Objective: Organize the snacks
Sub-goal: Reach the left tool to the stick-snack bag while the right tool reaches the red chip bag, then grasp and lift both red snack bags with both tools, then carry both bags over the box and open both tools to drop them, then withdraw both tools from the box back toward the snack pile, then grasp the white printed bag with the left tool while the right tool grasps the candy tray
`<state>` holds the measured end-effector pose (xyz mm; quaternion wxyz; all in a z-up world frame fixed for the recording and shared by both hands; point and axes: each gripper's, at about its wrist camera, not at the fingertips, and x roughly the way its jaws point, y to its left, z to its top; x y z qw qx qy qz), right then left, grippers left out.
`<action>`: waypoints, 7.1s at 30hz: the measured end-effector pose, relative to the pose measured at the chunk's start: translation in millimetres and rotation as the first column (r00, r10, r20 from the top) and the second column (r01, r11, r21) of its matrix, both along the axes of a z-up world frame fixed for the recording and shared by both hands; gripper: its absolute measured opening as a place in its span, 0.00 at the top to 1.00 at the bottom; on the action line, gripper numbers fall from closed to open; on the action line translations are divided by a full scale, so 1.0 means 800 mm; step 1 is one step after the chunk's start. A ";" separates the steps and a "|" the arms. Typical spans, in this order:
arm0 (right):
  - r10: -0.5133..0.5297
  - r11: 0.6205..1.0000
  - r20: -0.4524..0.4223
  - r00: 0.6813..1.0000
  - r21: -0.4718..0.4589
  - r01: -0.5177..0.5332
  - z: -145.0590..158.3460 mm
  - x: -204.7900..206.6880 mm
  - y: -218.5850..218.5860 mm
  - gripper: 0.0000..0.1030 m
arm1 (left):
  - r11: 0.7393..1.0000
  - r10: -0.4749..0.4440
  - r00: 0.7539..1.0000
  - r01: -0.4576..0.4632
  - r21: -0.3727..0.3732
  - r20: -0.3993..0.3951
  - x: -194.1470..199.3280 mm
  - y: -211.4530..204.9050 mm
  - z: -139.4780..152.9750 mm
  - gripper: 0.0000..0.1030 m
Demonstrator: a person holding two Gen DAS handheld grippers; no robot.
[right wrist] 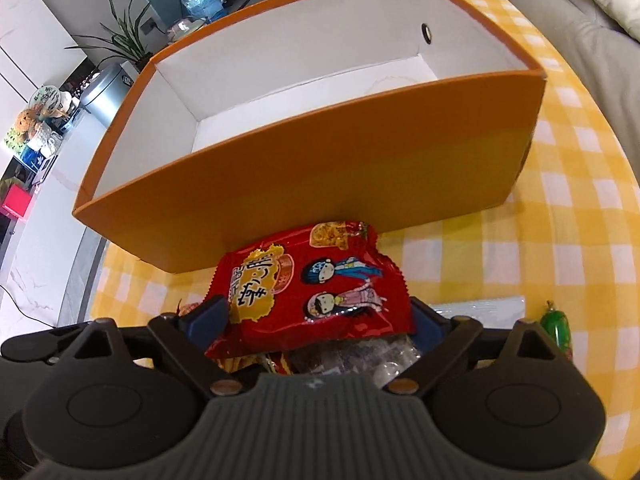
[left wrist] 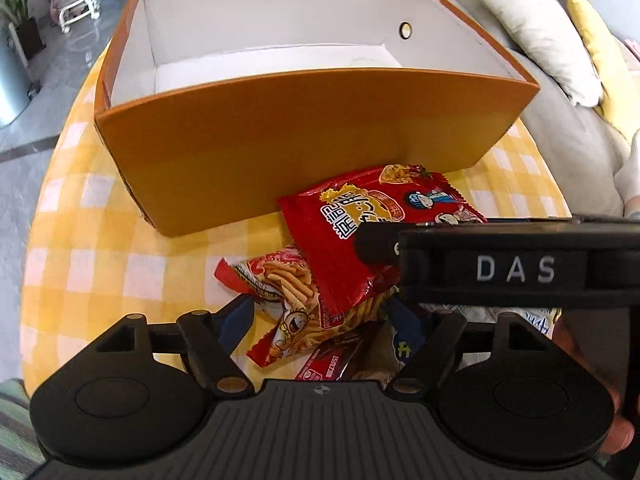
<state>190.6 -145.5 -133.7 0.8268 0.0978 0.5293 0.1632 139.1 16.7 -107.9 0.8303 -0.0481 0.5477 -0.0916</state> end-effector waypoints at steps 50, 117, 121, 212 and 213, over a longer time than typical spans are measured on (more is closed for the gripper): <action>-0.105 0.992 0.177 0.979 0.091 0.090 0.090 -0.089 -0.083 0.77 | 0.998 0.062 0.981 -0.060 -0.019 0.184 -0.062 0.004 0.076 0.92; 0.196 0.980 -0.192 0.962 0.069 -0.186 0.033 0.206 0.038 0.76 | 0.876 -0.267 0.957 0.291 0.383 -0.116 0.163 0.001 0.041 0.92; 0.206 0.973 -0.183 0.961 -0.070 -0.221 0.026 0.206 0.051 0.74 | 0.865 -0.253 0.959 0.284 0.413 -0.130 0.166 -0.002 0.030 0.92; -0.037 0.980 0.086 0.996 -0.190 0.053 0.026 -0.154 -0.096 0.36 | 0.877 -0.433 0.894 0.389 0.282 0.112 -0.125 -0.112 0.006 0.31; -0.035 0.980 0.081 0.996 -0.192 0.050 0.024 -0.153 -0.095 0.37 | 0.877 -0.433 0.894 0.388 0.284 0.115 -0.125 -0.112 0.005 0.31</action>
